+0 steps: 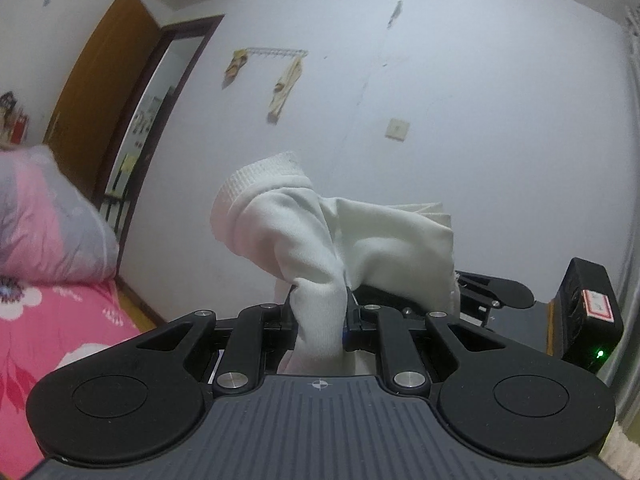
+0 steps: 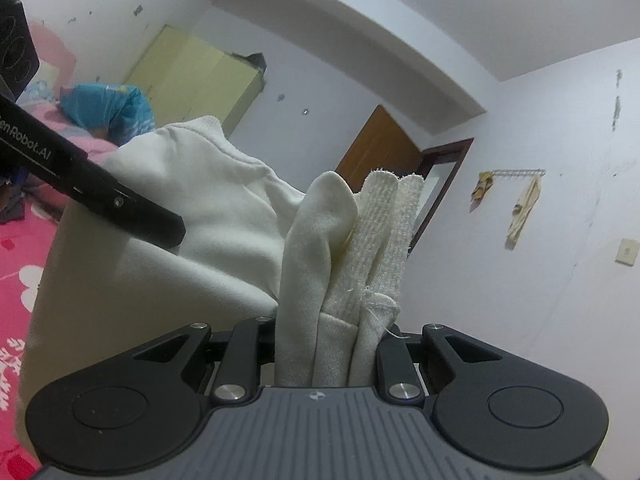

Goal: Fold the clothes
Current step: 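Lift the folded sweatshirt off the bedspread with both grippers, then carry the sweatshirt onto the folded clothes stack and open both grippers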

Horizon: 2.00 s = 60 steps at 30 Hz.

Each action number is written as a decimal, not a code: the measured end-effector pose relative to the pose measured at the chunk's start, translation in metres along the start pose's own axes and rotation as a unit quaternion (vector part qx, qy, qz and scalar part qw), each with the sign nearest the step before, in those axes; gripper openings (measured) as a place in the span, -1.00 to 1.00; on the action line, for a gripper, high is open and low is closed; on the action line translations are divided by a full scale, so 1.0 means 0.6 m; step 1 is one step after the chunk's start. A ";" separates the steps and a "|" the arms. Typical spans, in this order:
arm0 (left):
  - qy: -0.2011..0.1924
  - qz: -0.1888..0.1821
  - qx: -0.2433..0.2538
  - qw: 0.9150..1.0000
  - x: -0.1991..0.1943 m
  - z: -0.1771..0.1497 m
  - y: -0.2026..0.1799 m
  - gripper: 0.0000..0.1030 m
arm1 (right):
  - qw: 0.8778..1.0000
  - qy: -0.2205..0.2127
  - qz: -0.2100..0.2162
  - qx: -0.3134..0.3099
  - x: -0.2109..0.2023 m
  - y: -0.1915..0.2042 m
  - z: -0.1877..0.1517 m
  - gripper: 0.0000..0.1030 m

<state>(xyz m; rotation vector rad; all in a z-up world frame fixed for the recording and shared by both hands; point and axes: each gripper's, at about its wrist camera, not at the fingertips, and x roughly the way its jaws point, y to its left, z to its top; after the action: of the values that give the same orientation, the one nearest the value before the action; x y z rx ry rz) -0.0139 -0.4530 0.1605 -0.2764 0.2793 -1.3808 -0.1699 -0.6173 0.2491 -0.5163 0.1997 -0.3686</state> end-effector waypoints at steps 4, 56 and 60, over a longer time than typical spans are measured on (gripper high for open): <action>0.015 0.016 -0.019 1.000 0.030 0.000 0.046 -0.70 | 0.999 0.015 0.030 0.004 0.061 0.006 -0.011 -0.62; 0.149 0.174 -0.031 0.973 0.114 -0.060 0.294 -0.18 | 0.847 0.228 -0.040 0.478 0.333 -0.068 -0.214 -0.10; 0.116 0.157 -0.002 0.981 0.071 -0.048 0.277 -0.17 | 0.845 0.117 -0.061 0.519 0.142 -0.105 -0.246 -0.10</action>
<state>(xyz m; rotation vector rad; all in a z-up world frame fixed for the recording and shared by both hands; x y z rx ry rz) 0.1361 -0.4680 0.0733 -0.0691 0.4972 -1.0983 -0.1515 -0.7672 0.1477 0.6014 0.1741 -0.6009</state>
